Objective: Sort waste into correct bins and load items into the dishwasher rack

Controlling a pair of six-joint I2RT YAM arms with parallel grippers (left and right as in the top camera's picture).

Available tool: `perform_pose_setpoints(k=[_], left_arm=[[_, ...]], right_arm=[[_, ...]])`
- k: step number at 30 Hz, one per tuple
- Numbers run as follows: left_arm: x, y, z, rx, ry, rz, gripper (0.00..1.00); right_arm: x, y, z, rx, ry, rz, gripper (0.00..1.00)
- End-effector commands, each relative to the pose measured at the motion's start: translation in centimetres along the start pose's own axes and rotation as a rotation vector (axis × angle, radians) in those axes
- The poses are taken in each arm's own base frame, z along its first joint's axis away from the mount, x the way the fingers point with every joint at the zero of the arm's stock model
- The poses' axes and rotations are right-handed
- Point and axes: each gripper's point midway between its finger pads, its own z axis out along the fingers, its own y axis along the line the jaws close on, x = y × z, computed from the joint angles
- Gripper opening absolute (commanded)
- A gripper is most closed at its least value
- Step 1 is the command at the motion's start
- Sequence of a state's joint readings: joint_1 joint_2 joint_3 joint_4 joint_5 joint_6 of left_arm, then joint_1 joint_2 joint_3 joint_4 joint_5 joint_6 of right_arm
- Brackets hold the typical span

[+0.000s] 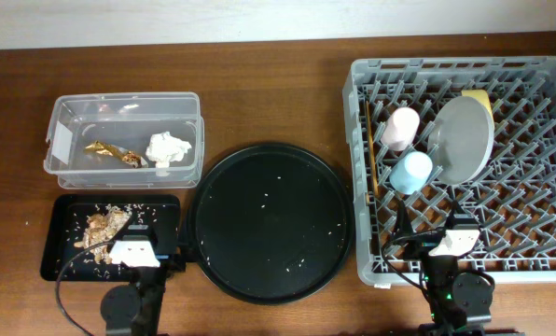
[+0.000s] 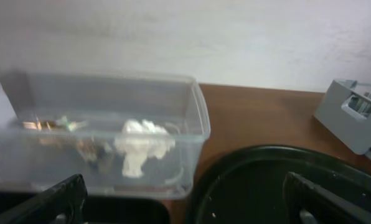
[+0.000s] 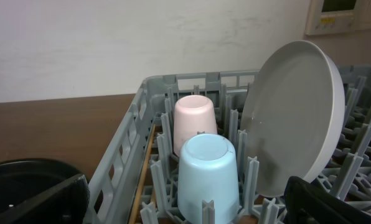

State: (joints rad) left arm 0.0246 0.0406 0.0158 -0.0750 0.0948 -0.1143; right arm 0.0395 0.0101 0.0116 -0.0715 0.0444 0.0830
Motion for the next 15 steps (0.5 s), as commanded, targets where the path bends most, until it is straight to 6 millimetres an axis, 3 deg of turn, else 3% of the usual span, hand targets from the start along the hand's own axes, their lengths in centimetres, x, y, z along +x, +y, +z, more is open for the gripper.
perform_pose_setpoints(k=[1, 5, 15], left_arm=[[-0.39, 0.13, -0.16, -0.011, -0.026, 0.196, 0.99], [-0.31, -0.05, -0.15, -0.010, -0.024, 0.299, 0.99], [-0.34, 0.93, -0.19, -0.077, -0.018, 0.278, 0.99]], right_arm=[[0.24, -0.09, 0.01, 0.007, 0.003, 0.011, 0.98], [0.24, -0.09, 0.01, 0.007, 0.003, 0.011, 0.98], [0.24, -0.09, 0.01, 0.007, 0.003, 0.011, 0.98]])
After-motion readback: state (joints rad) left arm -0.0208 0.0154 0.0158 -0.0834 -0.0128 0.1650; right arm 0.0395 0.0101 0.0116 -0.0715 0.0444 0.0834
